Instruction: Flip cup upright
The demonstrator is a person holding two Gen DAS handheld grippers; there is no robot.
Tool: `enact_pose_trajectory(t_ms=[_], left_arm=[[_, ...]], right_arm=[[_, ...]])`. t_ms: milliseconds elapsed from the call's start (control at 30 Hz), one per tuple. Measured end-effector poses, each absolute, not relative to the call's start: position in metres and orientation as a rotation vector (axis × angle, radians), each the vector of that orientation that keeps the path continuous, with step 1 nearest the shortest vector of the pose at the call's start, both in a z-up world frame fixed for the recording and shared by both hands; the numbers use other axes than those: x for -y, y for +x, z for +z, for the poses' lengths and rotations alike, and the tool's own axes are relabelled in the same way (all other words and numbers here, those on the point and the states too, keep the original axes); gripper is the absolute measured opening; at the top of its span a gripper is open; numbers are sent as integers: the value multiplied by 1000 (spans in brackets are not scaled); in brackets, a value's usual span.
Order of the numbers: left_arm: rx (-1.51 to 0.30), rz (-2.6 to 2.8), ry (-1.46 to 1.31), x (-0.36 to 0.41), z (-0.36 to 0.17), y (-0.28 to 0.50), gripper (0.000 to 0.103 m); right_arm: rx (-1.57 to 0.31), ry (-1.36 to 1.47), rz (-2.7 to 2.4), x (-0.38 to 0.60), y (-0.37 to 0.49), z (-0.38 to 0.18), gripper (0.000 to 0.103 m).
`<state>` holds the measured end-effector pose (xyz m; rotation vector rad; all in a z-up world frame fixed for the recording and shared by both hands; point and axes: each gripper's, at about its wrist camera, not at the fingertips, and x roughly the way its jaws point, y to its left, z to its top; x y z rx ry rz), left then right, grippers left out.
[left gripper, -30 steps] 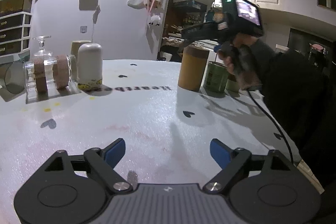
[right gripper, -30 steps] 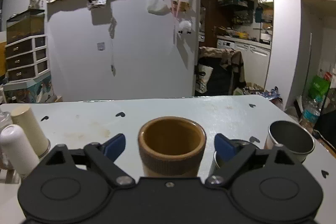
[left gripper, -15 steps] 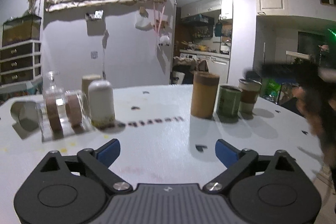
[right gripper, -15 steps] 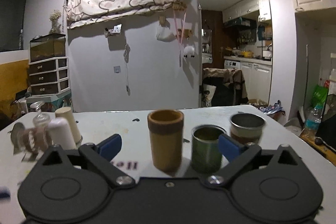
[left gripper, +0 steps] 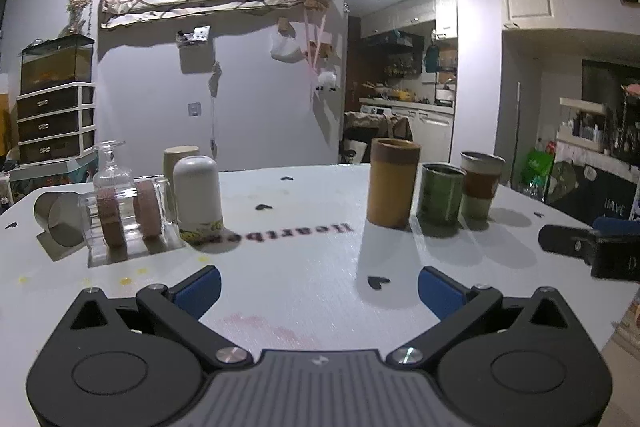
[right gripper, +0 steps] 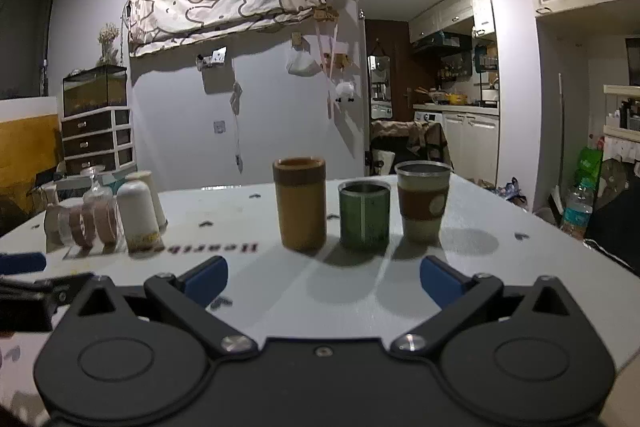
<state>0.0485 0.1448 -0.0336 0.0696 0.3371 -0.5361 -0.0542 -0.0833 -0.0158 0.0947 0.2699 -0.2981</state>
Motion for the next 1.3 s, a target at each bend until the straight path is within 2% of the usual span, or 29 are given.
enact_pose_trajectory(t_ms=[1300], left_arm=[[-322, -536, 78, -147, -34, 38, 103]], right_arm=[[-307, 76, -338, 76, -65, -27, 103]])
